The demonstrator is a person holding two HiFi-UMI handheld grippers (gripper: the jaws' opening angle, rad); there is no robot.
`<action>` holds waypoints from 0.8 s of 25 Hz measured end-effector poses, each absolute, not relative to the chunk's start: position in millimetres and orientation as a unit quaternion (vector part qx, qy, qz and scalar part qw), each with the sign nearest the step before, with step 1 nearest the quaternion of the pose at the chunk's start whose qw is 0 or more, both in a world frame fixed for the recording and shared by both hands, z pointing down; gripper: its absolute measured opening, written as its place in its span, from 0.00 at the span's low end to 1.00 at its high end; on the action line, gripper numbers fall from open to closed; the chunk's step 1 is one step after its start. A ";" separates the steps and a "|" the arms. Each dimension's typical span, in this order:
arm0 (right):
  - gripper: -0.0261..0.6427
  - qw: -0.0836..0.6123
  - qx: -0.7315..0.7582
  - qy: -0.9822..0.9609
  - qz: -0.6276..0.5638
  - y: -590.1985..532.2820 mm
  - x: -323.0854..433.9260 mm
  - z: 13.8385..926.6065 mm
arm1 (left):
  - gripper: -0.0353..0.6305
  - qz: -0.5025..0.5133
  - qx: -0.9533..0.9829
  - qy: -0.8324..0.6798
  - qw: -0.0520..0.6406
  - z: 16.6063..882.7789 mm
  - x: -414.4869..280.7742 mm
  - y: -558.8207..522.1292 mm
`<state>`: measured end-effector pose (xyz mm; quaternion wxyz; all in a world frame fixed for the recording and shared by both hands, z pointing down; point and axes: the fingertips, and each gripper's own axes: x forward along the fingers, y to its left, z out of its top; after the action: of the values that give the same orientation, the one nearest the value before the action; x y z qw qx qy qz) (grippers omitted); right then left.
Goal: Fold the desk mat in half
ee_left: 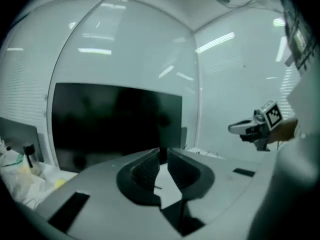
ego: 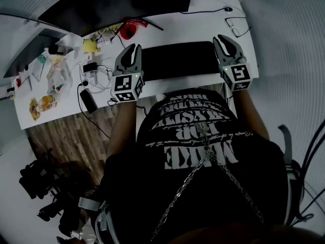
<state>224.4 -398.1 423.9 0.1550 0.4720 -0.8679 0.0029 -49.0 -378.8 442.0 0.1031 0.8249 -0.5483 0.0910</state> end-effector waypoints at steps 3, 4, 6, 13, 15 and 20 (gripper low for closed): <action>0.05 0.080 0.455 -0.886 0.042 -378.3 193.6 397.6 | 0.07 0.042 0.843 -0.532 0.066 394.4 -18.3 -368.7; 0.04 0.067 0.449 -0.890 0.046 -372.5 185.5 391.3 | 0.06 0.035 0.846 -0.528 0.068 389.8 -9.0 -365.5; 0.04 0.057 0.440 -0.896 0.035 -359.4 172.2 379.9 | 0.06 0.036 0.852 -0.517 0.075 391.9 6.4 -358.1; 0.04 0.079 0.444 -0.893 0.004 -337.7 145.0 373.9 | 0.06 0.045 0.867 -0.489 0.089 402.7 3.6 -342.3; 0.04 0.079 0.449 -0.890 0.005 -331.2 143.3 373.8 | 0.06 0.042 0.871 -0.480 0.092 402.9 4.1 -338.6; 0.04 0.074 0.464 -0.883 0.011 -321.0 136.4 374.3 | 0.06 0.054 0.880 -0.463 0.095 410.0 -3.6 -330.0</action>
<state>136.4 -321.0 374.3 0.0736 0.4637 -0.8828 0.0114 -3.6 -330.0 410.0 0.0953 0.8797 -0.4627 0.0537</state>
